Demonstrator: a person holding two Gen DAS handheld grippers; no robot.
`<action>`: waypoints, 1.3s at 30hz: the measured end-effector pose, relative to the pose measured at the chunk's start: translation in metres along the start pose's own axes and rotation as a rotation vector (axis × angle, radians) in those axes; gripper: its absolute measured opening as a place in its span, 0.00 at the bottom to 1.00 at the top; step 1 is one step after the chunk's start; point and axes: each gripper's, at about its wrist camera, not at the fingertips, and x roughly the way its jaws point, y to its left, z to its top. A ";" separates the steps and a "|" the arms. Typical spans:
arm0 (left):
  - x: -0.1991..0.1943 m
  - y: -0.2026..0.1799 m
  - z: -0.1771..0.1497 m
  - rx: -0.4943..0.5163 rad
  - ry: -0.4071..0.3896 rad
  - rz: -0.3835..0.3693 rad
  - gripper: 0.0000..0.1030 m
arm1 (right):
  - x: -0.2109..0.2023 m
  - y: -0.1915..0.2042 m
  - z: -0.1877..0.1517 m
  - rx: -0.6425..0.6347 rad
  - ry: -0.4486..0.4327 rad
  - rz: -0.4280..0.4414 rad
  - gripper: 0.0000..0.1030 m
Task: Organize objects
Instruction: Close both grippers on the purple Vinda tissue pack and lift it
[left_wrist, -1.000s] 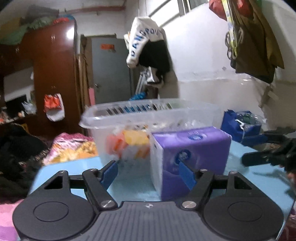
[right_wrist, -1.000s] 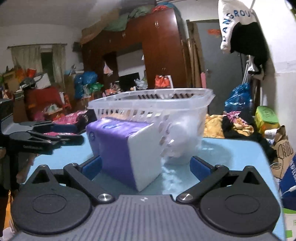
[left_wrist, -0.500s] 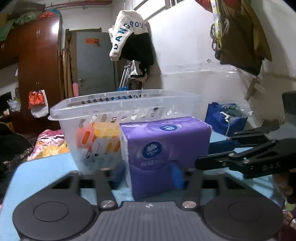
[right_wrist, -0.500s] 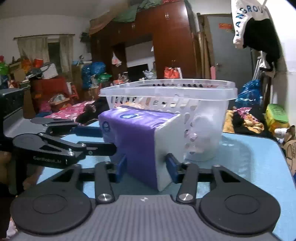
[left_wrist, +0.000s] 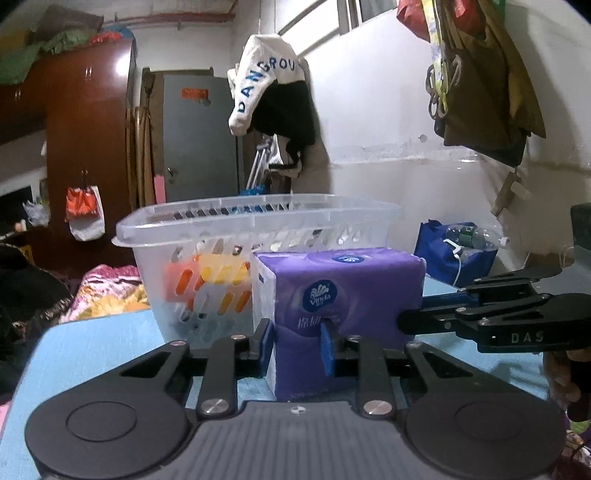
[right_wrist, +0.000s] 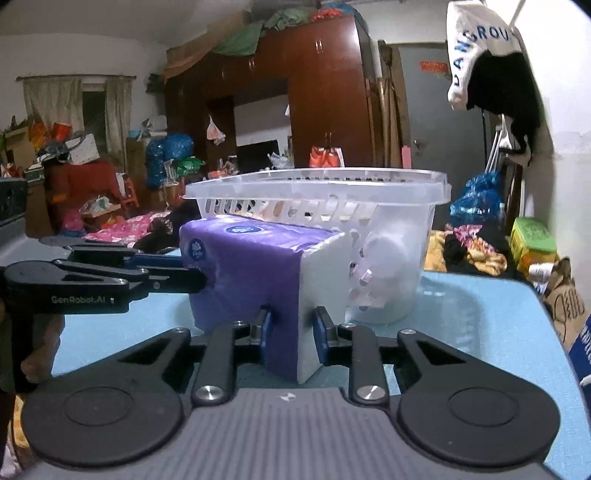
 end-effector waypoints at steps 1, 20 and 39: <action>-0.002 0.000 0.000 0.000 -0.005 0.003 0.28 | -0.001 0.002 0.000 -0.013 -0.005 -0.009 0.25; -0.038 -0.011 0.008 0.014 -0.125 0.017 0.26 | -0.026 0.012 0.025 -0.056 -0.105 -0.011 0.24; 0.004 0.014 0.137 0.067 -0.210 0.104 0.26 | 0.025 -0.011 0.134 -0.112 -0.162 -0.065 0.24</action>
